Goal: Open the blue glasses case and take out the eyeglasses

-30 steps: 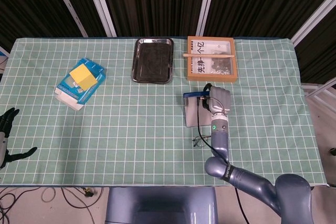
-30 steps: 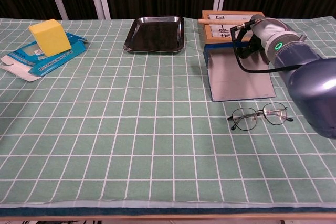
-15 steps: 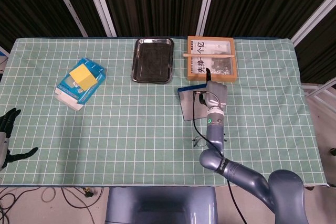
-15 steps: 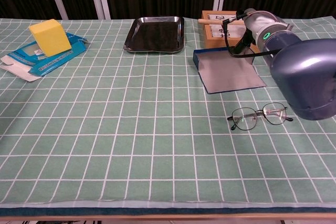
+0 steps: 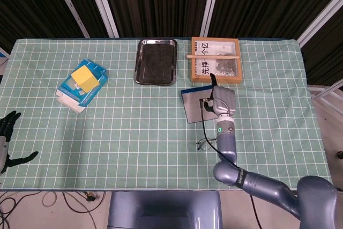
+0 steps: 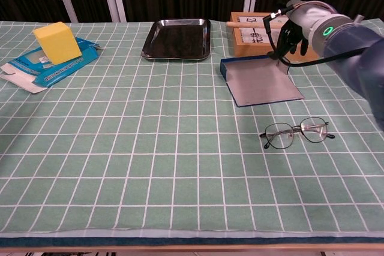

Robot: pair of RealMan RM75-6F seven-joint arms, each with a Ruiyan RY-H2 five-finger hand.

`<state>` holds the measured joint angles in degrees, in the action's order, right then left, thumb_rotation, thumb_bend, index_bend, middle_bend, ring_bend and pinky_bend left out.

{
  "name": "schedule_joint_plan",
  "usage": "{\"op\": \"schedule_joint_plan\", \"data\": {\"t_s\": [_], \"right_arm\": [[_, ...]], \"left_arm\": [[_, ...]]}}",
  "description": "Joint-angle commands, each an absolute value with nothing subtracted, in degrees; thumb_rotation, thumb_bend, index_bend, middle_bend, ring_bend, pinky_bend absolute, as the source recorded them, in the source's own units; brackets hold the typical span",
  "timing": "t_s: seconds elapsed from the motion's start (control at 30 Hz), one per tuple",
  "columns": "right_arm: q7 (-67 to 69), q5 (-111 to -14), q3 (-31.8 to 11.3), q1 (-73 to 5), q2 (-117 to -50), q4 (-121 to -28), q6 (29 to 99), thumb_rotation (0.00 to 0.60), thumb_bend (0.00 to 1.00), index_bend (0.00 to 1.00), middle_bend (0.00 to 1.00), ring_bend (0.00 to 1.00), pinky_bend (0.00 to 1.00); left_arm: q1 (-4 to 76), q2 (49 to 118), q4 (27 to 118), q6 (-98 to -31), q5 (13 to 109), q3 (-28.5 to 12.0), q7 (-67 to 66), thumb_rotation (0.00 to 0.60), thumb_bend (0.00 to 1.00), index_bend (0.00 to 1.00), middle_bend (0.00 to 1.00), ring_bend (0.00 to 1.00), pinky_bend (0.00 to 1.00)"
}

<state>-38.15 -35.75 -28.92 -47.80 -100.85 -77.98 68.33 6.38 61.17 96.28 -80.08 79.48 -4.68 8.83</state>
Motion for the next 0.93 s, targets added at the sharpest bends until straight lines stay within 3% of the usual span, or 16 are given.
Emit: {"op": "schedule_joint_plan", "data": {"t_s": [0.03, 0.17, 0.27, 0.57, 0.8, 0.93], "right_arm": [[-37.35, -44.53, -21.57, -40.57, -91.51, -89.81, 72.81, 0.6, 0.26, 0.0, 0.29, 0.32, 0.4], [-33.88, -50.63, -16.13, -34.47, -83.88, -98.1, 75.19, 0.6, 0.15, 0.0, 0.07, 0.1, 0.31], [-30.56, -53.2, -13.51, -30.6, -78.7, -103.14, 76.13, 0.6, 0.11, 0.0, 0.0, 0.01, 0.27], [-21.72, -67.76, -4.95, -20.96, -68.97, -105.21, 82.03, 0.6, 0.07, 0.0, 0.0, 0.0, 0.24], [-16.24, -73.69, -1.61, -15.25, -68.76, -99.08, 86.99, 0.6, 0.07, 0.0, 0.0, 0.0, 0.24], [-11.68, -74.67, -1.78, -13.67, -69.79, -95.69, 87.55, 0.6, 0.07, 0.0, 0.0, 0.0, 0.24]], "left_arm": [[6.46, 61.26, 95.6, -79.8, 79.02, -4.66, 7.89, 0.6, 0.01, 0.0, 0.0, 0.0, 0.0], [6.52, 61.24, 95.46, -79.61, 78.59, -4.59, 6.31, 0.6, 0.01, 0.0, 0.0, 0.0, 0.0], [6.53, 61.21, 95.52, -79.67, 79.17, -4.2, 5.15, 0.6, 0.01, 0.0, 0.0, 0.0, 0.0], [5.99, 61.63, 94.88, -81.37, 80.75, -3.32, 0.61, 0.6, 0.01, 0.0, 0.0, 0.0, 0.0], [5.35, 62.06, 94.68, -82.78, 80.64, -3.36, -1.32, 0.6, 0.01, 0.0, 0.0, 0.0, 0.0], [5.41, 62.17, 94.78, -82.5, 80.74, -3.21, -1.35, 0.6, 0.01, 0.0, 0.0, 0.0, 0.0]]}}
